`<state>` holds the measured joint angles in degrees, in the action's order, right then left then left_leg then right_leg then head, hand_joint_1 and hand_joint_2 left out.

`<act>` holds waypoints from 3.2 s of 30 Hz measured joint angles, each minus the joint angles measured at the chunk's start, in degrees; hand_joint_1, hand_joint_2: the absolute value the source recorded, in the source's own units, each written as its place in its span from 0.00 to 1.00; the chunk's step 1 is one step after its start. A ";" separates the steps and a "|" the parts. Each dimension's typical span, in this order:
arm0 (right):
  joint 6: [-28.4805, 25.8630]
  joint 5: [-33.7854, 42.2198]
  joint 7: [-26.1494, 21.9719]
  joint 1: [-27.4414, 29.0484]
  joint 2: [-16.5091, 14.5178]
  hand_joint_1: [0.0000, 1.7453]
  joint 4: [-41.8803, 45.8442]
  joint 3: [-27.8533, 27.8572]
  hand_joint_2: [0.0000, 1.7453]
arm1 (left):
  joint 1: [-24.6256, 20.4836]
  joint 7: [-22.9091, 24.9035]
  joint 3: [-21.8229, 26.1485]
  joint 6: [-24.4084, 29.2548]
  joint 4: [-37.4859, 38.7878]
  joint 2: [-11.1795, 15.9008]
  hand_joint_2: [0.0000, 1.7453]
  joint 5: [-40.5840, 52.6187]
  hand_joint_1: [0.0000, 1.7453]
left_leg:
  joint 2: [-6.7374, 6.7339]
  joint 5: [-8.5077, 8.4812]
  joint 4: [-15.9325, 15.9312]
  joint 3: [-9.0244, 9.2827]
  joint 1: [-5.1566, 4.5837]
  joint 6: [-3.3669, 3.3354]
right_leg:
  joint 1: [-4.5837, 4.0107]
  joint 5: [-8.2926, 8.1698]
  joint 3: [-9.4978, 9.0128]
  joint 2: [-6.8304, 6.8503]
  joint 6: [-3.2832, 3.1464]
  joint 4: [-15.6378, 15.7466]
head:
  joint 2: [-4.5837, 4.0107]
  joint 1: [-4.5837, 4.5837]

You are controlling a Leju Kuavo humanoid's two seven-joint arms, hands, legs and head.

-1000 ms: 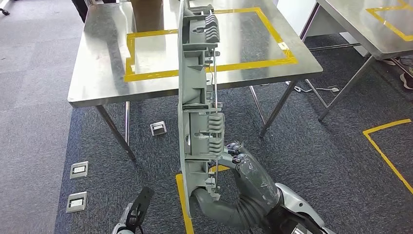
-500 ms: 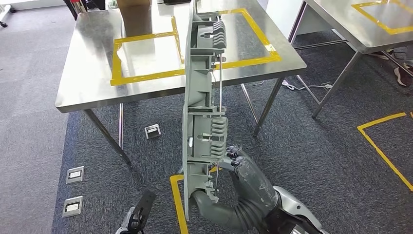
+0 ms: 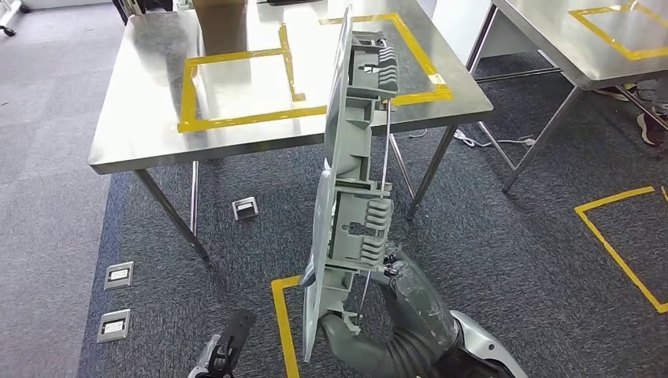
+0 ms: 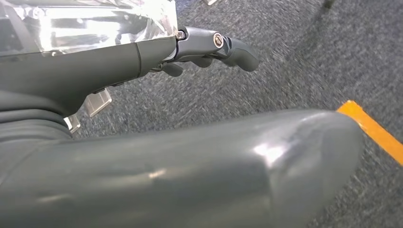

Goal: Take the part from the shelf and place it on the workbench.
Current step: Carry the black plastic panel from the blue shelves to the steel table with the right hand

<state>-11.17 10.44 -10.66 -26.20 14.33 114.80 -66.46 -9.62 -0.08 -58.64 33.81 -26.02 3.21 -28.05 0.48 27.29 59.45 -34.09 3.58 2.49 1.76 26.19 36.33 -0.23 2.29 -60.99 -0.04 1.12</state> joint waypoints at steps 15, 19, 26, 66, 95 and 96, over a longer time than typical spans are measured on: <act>1.27 1.29 -0.19 -0.37 -0.26 1.00 -0.31 0.79 1.00 | -0.27 1.12 -0.86 -1.87 0.02 -0.23 1.00 -0.01 0.00 | -0.30 0.69 3.36 -1.20 -3.17 -2.27 | -3.13 -0.01 -0.66 -0.19 -5.15 1.63 | 0.00 -1.45; 1.28 1.31 -0.21 -0.41 -0.37 1.00 -0.49 0.91 1.00 | -0.14 1.17 -1.10 -1.90 0.03 -0.21 1.00 0.00 0.00 | -0.24 0.44 0.34 -0.13 -3.63 -2.74 | -3.18 -0.12 0.08 -0.13 -4.80 1.35 | 0.01 -1.51; 1.30 1.32 -0.23 -0.46 -0.39 1.00 -0.51 0.91 1.00 | -0.14 1.17 -1.22 -1.92 0.01 -0.44 1.00 0.02 0.00 | -0.18 0.40 0.27 -0.11 -3.68 -2.74 | -3.09 -0.30 -0.14 -0.14 -4.53 1.74 | 0.00 -1.47; 1.14 1.88 0.01 0.50 -0.39 1.00 -0.80 1.84 1.00 | 2.60 2.34 -2.78 -2.71 1.22 -2.19 1.00 0.93 0.00 | -0.18 0.44 0.18 -0.05 -3.68 -2.87 | -3.09 -0.32 -0.21 -0.14 -4.37 1.96 | 0.01 -1.47; 0.91 0.59 0.22 1.19 -0.39 1.00 -0.43 1.24 1.00 | 2.57 4.25 -4.64 -4.74 2.73 -2.38 1.00 1.86 0.00 | -0.18 0.44 0.15 -0.04 -3.68 -2.87 | -3.09 -0.32 -0.21 -0.14 -4.37 1.96 | 0.00 -1.49; 0.90 0.48 0.23 1.16 -0.39 1.00 -0.43 1.24 1.00 | 2.52 4.26 -4.77 -4.74 2.74 -2.38 1.00 1.85 0.00 | -0.18 0.44 0.15 -0.04 -3.68 -2.87 | -3.09 -0.32 -0.21 -0.14 -4.37 1.96 | 0.01 -1.49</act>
<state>-10.27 10.92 -10.43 -25.04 13.94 114.38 -65.22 -7.10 4.18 -63.41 29.07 -23.28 0.83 -26.20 0.30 27.73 59.61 -34.12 -0.09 -0.38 -1.34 25.87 36.12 -0.37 -2.09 -59.03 -0.04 -0.37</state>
